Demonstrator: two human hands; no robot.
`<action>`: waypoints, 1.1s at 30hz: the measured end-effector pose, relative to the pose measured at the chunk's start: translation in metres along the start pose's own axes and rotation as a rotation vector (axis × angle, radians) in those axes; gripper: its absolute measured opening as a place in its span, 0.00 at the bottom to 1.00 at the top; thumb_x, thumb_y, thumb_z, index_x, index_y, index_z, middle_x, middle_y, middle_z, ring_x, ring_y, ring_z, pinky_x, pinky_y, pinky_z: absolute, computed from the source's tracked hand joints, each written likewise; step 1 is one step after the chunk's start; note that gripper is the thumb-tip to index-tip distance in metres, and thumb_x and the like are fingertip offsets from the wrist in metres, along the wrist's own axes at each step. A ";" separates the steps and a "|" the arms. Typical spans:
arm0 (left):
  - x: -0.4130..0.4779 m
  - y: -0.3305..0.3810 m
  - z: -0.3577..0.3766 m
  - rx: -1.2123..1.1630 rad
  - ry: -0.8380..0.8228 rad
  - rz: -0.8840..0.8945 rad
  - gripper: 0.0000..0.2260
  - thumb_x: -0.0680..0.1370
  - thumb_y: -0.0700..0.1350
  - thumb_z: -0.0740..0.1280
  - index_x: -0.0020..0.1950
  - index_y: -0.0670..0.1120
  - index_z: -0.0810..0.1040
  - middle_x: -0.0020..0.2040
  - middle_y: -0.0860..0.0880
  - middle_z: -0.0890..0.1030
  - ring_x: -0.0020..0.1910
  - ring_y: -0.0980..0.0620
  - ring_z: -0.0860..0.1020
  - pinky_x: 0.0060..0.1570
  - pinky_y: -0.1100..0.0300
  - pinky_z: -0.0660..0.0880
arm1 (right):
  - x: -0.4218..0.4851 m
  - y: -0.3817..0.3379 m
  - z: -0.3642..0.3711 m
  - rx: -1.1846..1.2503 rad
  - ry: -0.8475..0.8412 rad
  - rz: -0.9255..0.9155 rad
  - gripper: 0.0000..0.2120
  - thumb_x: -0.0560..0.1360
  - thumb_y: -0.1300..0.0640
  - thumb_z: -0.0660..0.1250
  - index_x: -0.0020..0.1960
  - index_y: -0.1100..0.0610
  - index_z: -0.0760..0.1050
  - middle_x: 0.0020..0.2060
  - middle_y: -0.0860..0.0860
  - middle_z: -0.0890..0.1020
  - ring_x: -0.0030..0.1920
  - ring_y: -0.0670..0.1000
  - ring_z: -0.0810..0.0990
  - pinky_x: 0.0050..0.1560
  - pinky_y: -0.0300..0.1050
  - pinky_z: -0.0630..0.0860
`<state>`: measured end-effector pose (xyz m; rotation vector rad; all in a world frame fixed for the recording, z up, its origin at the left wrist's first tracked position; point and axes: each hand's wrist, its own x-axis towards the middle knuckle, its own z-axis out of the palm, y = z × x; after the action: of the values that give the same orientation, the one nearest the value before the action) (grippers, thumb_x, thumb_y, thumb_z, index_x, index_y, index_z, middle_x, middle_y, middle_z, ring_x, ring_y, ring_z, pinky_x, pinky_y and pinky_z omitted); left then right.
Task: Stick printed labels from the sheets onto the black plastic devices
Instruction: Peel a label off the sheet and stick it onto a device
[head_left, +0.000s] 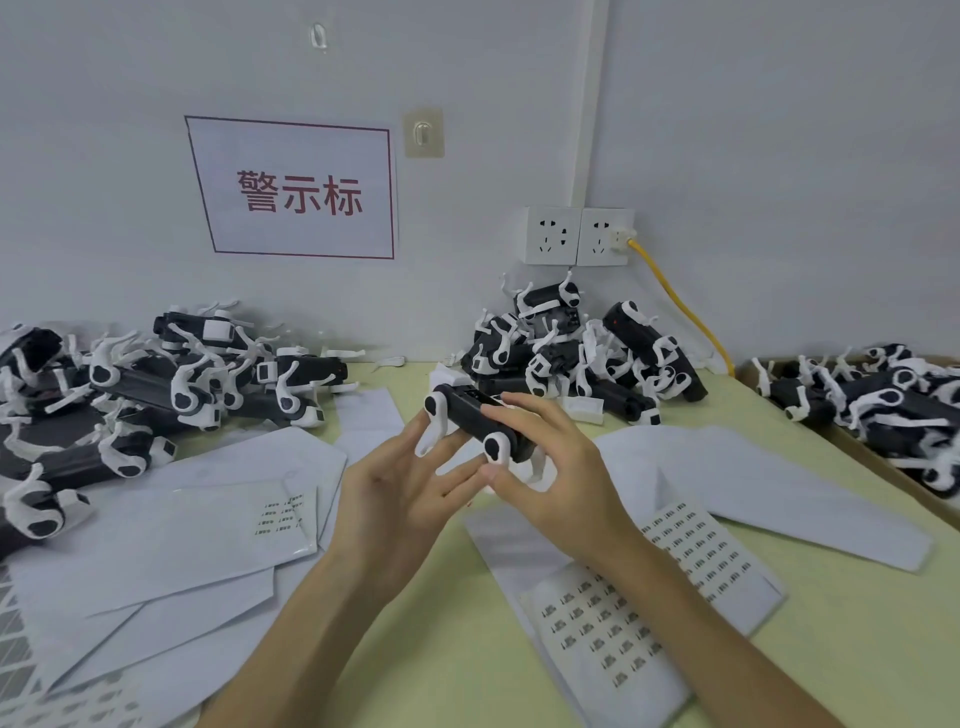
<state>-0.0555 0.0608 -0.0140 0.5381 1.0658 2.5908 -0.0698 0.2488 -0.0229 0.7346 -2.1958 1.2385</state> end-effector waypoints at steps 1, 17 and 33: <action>0.000 0.000 0.002 -0.003 -0.006 -0.002 0.11 0.80 0.49 0.66 0.58 0.49 0.85 0.72 0.40 0.75 0.70 0.35 0.75 0.65 0.48 0.76 | 0.001 0.000 -0.001 0.006 0.029 0.004 0.21 0.76 0.57 0.74 0.68 0.51 0.78 0.67 0.42 0.76 0.68 0.42 0.75 0.59 0.32 0.73; -0.005 -0.036 0.008 1.403 -0.220 -0.219 0.18 0.71 0.67 0.70 0.43 0.52 0.83 0.36 0.56 0.77 0.36 0.58 0.72 0.41 0.61 0.69 | 0.008 0.022 -0.016 -0.187 0.141 0.187 0.19 0.70 0.59 0.78 0.60 0.54 0.83 0.56 0.45 0.80 0.57 0.39 0.78 0.60 0.33 0.73; 0.004 -0.027 -0.006 1.041 0.260 -0.050 0.07 0.77 0.38 0.74 0.51 0.48 0.82 0.30 0.50 0.78 0.28 0.53 0.74 0.32 0.64 0.71 | 0.006 0.004 -0.015 -0.086 -0.008 0.017 0.09 0.74 0.65 0.71 0.50 0.53 0.85 0.44 0.43 0.84 0.45 0.47 0.81 0.45 0.36 0.76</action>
<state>-0.0580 0.0768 -0.0364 0.3491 2.4571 1.9040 -0.0739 0.2627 -0.0142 0.6885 -2.2511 1.1431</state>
